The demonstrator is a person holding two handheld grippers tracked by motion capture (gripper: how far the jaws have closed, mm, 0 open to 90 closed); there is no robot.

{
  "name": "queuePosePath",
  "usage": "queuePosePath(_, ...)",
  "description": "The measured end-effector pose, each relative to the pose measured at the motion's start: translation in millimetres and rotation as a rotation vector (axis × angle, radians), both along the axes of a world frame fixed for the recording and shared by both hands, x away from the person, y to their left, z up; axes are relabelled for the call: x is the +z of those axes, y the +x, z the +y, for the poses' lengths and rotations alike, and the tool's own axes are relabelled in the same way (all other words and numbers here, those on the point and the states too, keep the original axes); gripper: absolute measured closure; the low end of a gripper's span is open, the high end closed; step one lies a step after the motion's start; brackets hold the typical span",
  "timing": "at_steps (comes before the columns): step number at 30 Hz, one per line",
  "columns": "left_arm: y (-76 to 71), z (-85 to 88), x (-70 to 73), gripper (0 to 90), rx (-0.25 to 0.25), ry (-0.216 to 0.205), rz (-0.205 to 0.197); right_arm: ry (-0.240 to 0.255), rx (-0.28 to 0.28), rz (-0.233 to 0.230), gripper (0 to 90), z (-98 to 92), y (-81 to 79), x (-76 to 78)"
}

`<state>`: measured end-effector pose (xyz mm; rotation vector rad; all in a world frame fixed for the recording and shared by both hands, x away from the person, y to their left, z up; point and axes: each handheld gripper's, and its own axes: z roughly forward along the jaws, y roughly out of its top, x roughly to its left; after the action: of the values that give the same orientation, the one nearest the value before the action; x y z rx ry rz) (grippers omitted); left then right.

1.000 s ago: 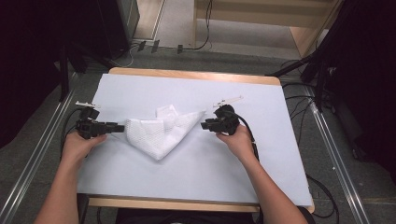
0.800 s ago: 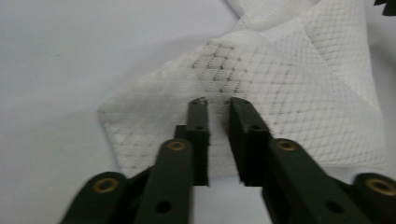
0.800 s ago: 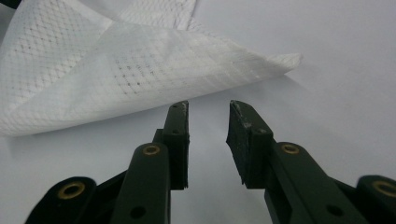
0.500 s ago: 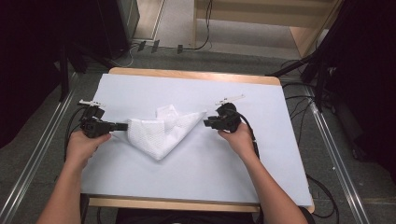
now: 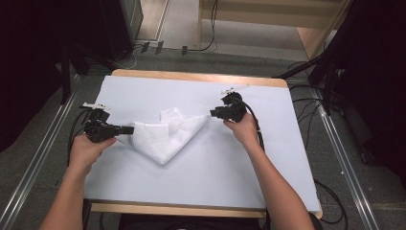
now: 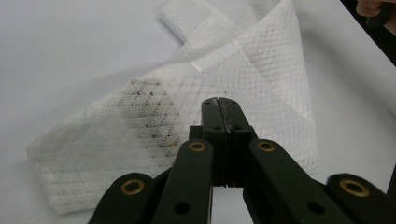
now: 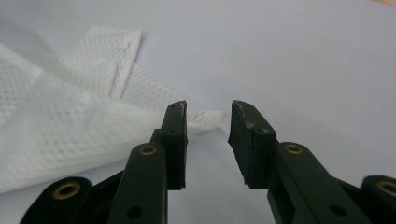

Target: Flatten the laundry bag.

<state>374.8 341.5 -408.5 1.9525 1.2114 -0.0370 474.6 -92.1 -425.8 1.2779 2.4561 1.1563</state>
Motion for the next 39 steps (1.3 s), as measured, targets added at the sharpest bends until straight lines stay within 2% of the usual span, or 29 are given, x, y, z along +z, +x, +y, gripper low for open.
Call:
queuePosePath(4, 0.7, 1.2, -0.7, 90.0, -0.002, -0.002, 0.005, 0.004, -0.021, 0.017, 64.9, 0.7, 11.6, -5.9)
queuePosePath(8, 1.7, 1.4, -2.2, 90.0, -0.007, 0.004, 0.010, 0.036, -0.021, 0.042, 59.9, 3.9, 16.8, -12.2)
queuePosePath(13, 1.7, 2.5, -3.0, 90.0, 0.002, 0.003, 0.011, -0.001, 0.022, 0.090, 58.4, 16.6, 13.7, -22.6)
queuePosePath(16, 1.5, 3.4, -3.1, 89.7, 0.005, 0.005, 0.012, -0.009, 0.042, 0.122, 65.3, 21.6, 11.8, -28.3)
queuePosePath(21, 1.6, 5.1, -3.4, 88.6, 0.013, 0.002, 0.011, -0.035, 0.073, 0.143, 88.5, 25.9, 7.8, -33.6)
queuePosePath(24, 1.8, 6.1, -3.5, 88.1, 0.015, 0.005, 0.009, -0.043, 0.075, 0.137, 90.0, 25.4, 5.9, -33.8)
queuePosePath(30, 1.9, 6.6, -4.0, 86.1, 0.023, 0.006, 0.007, -0.051, 0.023, 0.097, 90.0, 10.7, 6.6, -29.7)
queuePosePath(35, 2.3, 5.9, -4.5, 83.0, 0.033, 0.016, 0.002, -0.053, -0.041, 0.083, 90.0, -12.6, 10.5, -29.0)
queuePosePath(39, 3.7, 4.9, -5.6, 76.7, 0.048, 0.027, -0.009, -0.055, -0.085, 0.069, 90.0, -32.6, 10.8, -30.1)
